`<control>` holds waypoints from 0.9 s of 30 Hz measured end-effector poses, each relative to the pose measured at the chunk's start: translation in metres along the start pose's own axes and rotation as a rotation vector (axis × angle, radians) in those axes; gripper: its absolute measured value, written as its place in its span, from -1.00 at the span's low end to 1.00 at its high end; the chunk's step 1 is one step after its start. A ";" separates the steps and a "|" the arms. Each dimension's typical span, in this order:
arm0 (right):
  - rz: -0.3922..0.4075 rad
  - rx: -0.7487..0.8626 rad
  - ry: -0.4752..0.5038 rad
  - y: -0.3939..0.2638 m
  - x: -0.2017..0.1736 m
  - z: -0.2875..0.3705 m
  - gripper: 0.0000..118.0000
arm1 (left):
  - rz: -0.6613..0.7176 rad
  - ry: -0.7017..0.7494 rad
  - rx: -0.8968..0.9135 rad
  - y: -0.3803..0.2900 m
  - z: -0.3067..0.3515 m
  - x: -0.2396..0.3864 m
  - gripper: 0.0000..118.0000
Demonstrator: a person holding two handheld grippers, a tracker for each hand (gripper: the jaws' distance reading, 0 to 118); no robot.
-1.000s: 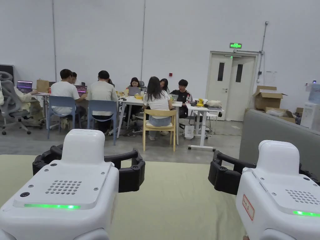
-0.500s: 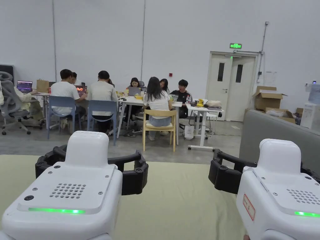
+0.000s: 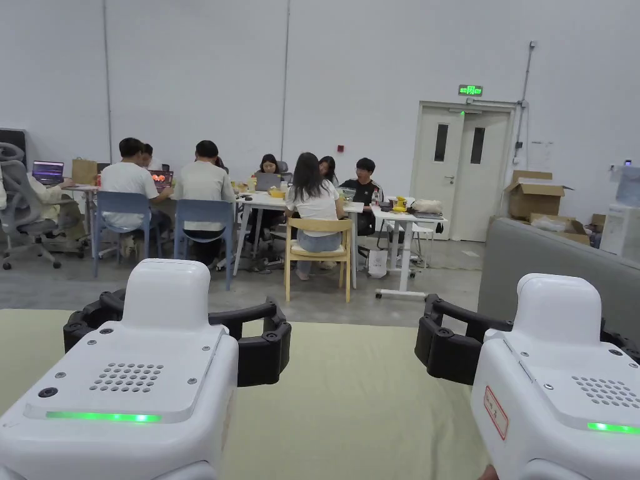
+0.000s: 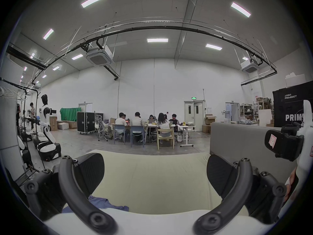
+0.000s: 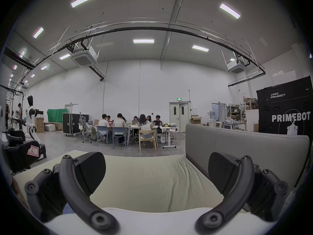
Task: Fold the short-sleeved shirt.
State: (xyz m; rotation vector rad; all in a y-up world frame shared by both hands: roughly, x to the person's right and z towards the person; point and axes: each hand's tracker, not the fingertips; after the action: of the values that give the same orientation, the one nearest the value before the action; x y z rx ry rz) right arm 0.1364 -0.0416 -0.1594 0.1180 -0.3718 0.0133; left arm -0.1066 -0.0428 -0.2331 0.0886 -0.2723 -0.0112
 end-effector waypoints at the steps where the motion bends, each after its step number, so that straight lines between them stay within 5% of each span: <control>1: 0.003 0.001 -0.003 0.000 0.000 0.000 1.00 | -0.001 0.000 -0.001 0.000 0.000 0.000 1.00; 27: 0.015 0.065 -0.022 0.000 -0.003 0.004 1.00 | -0.007 0.000 0.072 -0.001 0.005 -0.001 1.00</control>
State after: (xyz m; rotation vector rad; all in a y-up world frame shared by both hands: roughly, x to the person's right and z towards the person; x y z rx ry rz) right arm 0.1318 -0.0424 -0.1571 0.1796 -0.3939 0.0391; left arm -0.1084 -0.0445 -0.2287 0.1616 -0.2721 -0.0087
